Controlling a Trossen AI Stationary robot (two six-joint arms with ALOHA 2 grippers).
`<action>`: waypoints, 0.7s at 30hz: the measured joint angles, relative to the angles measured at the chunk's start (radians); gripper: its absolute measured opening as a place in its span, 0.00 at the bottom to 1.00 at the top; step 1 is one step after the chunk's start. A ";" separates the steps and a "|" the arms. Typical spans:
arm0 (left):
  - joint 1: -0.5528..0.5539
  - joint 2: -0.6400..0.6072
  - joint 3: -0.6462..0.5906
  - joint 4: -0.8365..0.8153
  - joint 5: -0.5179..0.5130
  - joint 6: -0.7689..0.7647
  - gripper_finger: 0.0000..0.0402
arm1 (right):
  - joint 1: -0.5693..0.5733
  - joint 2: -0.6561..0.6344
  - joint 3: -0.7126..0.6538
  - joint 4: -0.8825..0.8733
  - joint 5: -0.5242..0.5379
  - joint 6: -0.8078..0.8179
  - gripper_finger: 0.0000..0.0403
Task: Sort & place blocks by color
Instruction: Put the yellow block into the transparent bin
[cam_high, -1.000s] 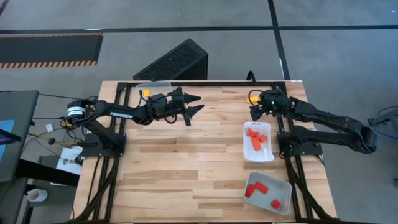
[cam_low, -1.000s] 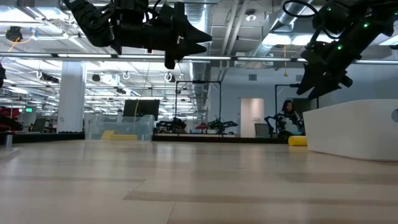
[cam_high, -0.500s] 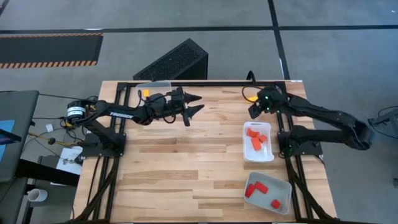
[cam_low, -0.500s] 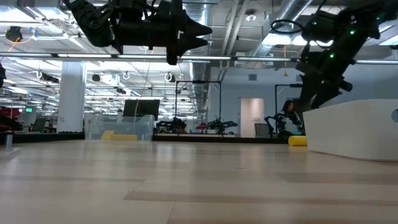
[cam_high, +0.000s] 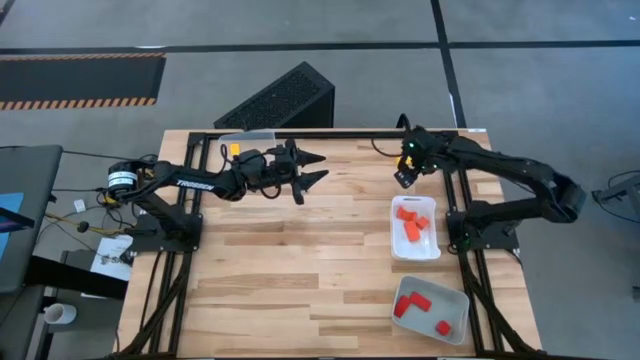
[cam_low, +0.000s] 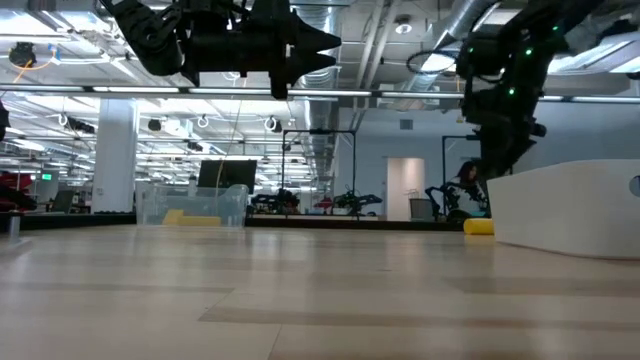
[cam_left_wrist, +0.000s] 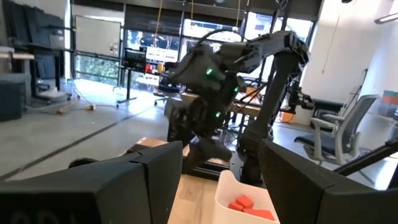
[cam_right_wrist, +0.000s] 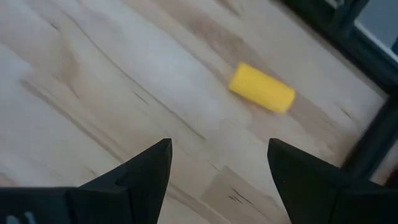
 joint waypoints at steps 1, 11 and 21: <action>0.001 0.000 0.000 0.004 -0.002 0.007 0.50 | -0.009 0.022 0.010 -0.018 0.002 -0.016 0.71; 0.013 0.000 0.000 0.015 0.021 -0.004 0.50 | -0.070 0.162 0.068 -0.094 -0.018 -0.194 0.71; 0.014 0.000 0.000 0.030 0.020 -0.005 0.50 | -0.109 0.234 0.089 -0.115 -0.026 -0.449 0.71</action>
